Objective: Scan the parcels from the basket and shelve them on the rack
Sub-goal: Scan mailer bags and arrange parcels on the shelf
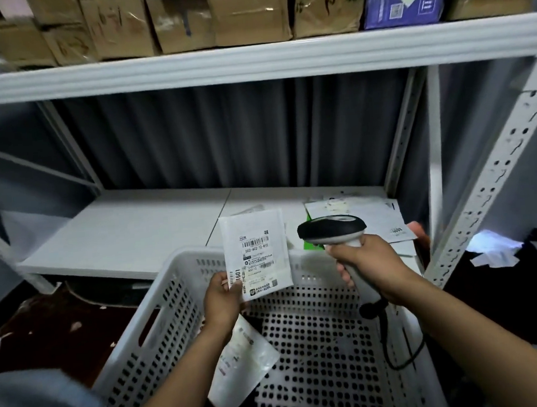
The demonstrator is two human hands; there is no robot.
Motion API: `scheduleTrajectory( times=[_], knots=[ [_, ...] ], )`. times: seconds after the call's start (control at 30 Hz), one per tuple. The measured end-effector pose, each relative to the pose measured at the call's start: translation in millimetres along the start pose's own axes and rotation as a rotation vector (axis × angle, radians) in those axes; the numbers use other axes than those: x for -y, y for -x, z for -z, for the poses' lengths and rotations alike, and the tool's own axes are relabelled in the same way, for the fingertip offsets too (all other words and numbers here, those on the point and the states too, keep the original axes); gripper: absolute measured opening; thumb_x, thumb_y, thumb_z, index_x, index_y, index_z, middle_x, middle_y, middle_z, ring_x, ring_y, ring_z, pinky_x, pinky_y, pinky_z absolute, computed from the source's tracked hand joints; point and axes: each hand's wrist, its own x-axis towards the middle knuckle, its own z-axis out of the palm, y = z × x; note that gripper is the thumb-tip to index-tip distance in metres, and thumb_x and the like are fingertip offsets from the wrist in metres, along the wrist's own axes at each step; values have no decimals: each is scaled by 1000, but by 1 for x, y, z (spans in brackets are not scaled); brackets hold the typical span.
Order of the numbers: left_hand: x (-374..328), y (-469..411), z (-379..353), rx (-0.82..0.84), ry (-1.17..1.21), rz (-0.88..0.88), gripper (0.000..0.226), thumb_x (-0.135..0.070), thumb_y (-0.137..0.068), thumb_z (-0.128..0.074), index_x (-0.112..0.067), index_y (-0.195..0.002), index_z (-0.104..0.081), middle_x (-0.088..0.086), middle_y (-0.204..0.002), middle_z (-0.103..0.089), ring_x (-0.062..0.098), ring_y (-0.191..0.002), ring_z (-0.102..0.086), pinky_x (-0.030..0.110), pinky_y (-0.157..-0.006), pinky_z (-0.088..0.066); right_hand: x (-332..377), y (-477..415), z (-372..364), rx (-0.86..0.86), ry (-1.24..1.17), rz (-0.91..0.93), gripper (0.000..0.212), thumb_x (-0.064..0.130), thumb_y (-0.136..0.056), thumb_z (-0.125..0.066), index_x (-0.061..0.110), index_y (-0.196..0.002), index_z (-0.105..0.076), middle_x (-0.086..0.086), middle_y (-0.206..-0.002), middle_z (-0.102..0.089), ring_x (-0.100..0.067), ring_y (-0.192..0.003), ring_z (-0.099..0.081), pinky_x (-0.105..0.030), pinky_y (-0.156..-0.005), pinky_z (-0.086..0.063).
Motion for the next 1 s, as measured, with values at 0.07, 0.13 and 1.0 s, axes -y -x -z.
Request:
scheduleTrajectory(
  times=[0.07,0.13,1.0],
  knots=[
    [0,-2,-6,6,-5,3,9,-3,-96,-51,-9,-101,-53,11,-98,-67,23,-78,-64,31,-54,-56,3,-5,3,-14,-17,11,21,14,-89,-67,5,-71,-62,-10,-56,-58,-19,-45,-52,-27,-46,-45],
    [0,-4,-12,10,0,6,10,-2,-96,-51,-8,-103,-53,7,-96,-66,21,-77,-64,27,-49,-56,6,-10,5,-12,-29,15,20,14,-88,-66,4,-72,-62,-10,-56,-58,-19,-44,-52,-26,-46,-44],
    [-10,-115,-50,4,34,13,26,-1,-90,-63,-10,-113,-55,14,-95,-69,25,-79,-67,26,-51,-57,13,-95,34,-223,410,68,18,24,-82,-72,9,-88,-67,-7,-70,-69,-17,-49,-61,-24,-47,-50]
  ],
)
